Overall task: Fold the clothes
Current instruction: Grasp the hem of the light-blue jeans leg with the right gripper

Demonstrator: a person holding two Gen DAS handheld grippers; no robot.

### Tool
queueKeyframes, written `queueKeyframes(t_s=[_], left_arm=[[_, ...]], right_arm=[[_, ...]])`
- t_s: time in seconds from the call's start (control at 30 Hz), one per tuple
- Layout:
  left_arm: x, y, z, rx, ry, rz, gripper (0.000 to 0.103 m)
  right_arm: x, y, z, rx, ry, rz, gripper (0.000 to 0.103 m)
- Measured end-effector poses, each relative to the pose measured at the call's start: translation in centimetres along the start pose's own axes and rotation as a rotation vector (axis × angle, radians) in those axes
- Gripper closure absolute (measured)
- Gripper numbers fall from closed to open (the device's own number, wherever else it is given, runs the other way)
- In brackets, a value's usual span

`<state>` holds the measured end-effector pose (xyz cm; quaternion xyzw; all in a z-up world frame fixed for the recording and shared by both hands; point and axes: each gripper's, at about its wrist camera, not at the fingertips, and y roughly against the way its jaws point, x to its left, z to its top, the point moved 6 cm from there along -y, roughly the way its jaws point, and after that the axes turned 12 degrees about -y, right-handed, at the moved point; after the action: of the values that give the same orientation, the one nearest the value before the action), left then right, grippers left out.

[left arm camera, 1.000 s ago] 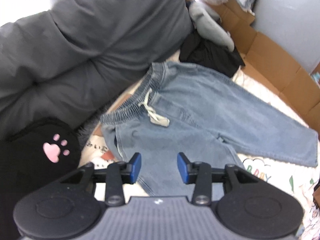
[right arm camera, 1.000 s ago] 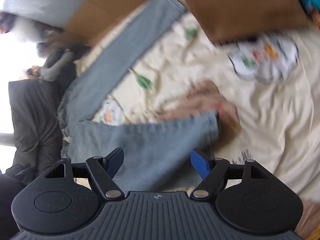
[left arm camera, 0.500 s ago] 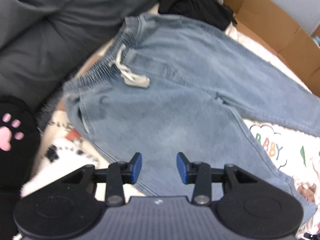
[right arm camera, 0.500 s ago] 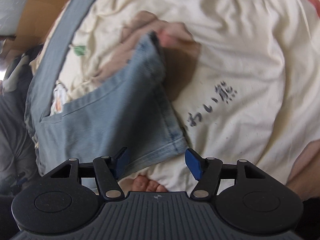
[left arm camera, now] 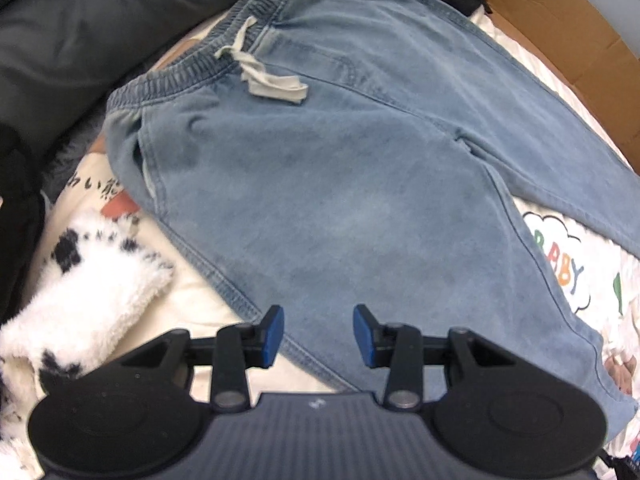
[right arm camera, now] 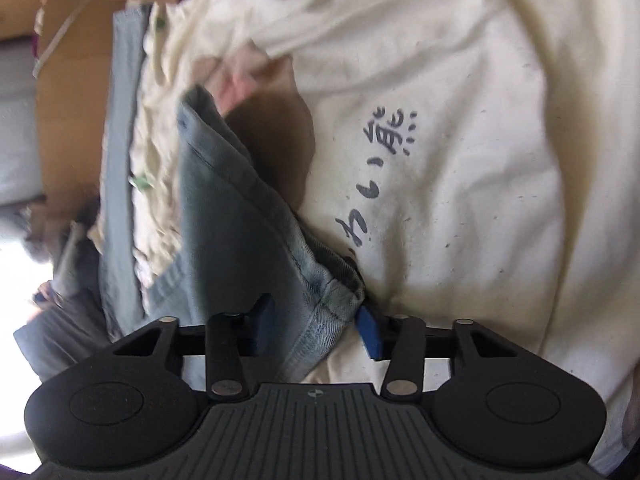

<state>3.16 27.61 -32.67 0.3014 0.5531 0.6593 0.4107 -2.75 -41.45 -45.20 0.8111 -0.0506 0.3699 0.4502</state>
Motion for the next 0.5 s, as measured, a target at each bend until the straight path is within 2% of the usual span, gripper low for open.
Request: queueKeyframes(t_s=[0.07,0.27,0.47,0.5], left_arm=[[0.3,0.0,-0.1,-0.004,0.015,-0.002,0.062],[0.4,-0.2,-0.6,-0.011,0.038,-0.015,0.062],[0.4,-1.3,-0.9,-0.022,0.105,-0.036,0.063],[0.5,-1.5,-1.0,-0.026,0.121,-0.044,0.063]], right_arm=[[0.6,0.5,-0.2,-0.002,0.017,0.049,0.056],[2.1,0.0,0.1,0.008,0.084,0.077,0.056],[2.2,-2.0,0.5,0.013,0.112,-0.02,0.056],[2.4,-2.1,0.5,0.014,0.125,-0.027,0.061]])
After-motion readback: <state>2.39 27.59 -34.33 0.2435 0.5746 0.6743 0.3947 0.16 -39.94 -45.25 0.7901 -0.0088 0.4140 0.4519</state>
